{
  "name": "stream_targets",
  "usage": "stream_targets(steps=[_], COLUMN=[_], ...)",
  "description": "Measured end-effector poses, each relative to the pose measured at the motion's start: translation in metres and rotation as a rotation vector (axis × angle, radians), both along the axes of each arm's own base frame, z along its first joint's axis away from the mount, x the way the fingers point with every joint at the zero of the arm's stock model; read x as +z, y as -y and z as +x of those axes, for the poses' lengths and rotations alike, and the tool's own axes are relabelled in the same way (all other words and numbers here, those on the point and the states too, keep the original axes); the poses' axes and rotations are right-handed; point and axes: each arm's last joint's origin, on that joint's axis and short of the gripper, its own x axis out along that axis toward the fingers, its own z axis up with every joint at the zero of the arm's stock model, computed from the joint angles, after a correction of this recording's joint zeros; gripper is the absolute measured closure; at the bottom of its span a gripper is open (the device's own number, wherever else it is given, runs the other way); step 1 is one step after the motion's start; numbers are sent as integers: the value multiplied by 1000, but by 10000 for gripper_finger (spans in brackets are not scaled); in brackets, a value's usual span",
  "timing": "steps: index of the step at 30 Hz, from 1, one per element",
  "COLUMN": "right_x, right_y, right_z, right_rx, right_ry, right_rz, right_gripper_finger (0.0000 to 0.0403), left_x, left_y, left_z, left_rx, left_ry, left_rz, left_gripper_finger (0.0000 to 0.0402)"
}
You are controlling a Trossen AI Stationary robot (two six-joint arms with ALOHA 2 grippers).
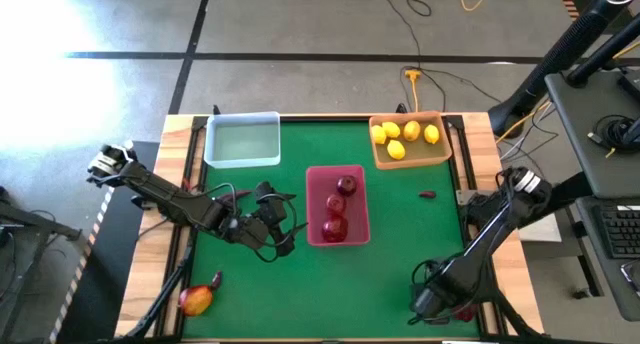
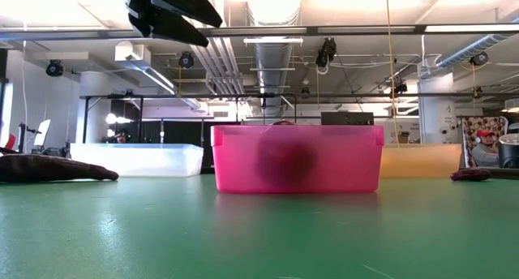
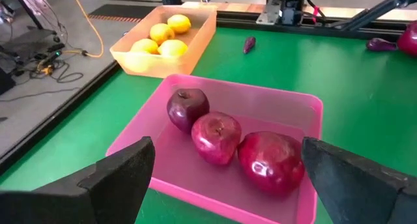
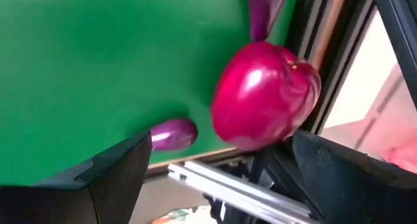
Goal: Sort produce into baskets
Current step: Put the apple into the red bin
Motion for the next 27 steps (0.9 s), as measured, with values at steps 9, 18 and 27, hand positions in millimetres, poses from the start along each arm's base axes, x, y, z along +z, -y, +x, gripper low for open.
stream_targets(steps=[9, 18, 27], right_x=[-23, -52, -39], right_y=[-5, 4, 4], right_z=[-11, -16, 14], right_rx=[-31, -30, -29], right_ry=[-243, -180, 104], right_rz=[95, 76, 44], right_gripper_finger=[39, 39, 39], left_x=[-2, -5, -5], left_y=[2, 3, 3], left_z=[1, 3, 3], left_rx=[-27, -42, -39], left_ry=[-9, -29, -26], left_rz=[-28, -12, -17], left_gripper_finger=[35, 35, 35])
